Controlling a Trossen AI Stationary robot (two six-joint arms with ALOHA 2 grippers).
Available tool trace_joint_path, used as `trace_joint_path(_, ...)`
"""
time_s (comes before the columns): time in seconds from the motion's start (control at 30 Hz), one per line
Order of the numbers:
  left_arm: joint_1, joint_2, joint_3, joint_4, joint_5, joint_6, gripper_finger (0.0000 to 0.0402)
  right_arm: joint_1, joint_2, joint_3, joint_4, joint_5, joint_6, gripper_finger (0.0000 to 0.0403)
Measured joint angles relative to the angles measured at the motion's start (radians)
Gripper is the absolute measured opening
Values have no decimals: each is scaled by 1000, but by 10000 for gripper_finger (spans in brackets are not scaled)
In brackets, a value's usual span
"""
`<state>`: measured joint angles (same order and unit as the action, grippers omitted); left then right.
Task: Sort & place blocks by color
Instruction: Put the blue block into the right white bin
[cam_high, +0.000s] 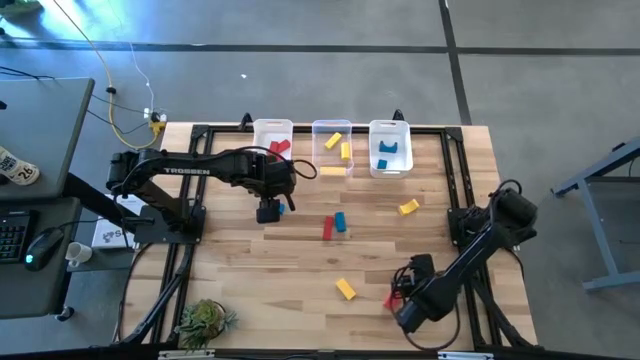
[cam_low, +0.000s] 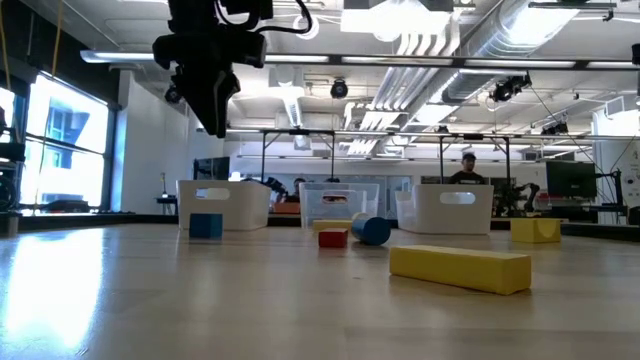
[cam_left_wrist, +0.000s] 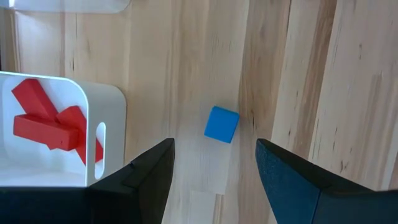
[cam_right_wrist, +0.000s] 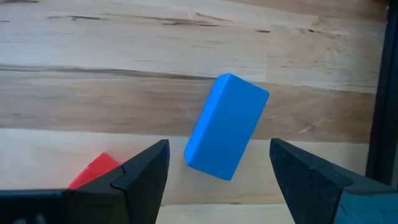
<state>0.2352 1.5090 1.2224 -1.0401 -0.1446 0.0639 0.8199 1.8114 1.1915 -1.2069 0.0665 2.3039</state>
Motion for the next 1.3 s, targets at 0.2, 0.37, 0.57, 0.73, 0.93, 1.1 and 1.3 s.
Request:
trace_joint_path(0.2, 0, 0, 0, 0, 0, 0, 213, -4, 45, 0, -3, -17, 0, 265)
trace_joint_path(0.37, 0, 0, 0, 0, 0, 0, 213, -12, 62, -20, 16, -17, 1, 265)
trace_joint_path(0.57, 0, 0, 0, 0, 0, 0, 213, -24, 55, -109, 161, -15, 3, 260)
trace_joint_path(0.73, 0, 0, 0, -1, 0, 1, 213, -25, 56, -126, 183, -20, 3, 204)
trace_joint_path(0.93, 0, 0, 0, 14, 0, 1, 213, -24, 62, -99, 110, -24, -10, 109)
trace_joint_path(1.1, 0, 0, 0, 52, 1, 0, 213, -24, 62, -94, 91, -26, -16, 109)
trace_joint_path(1.3, 0, 0, 0, 73, 3, -5, 213, -26, 29, -95, 82, 53, -17, 109)
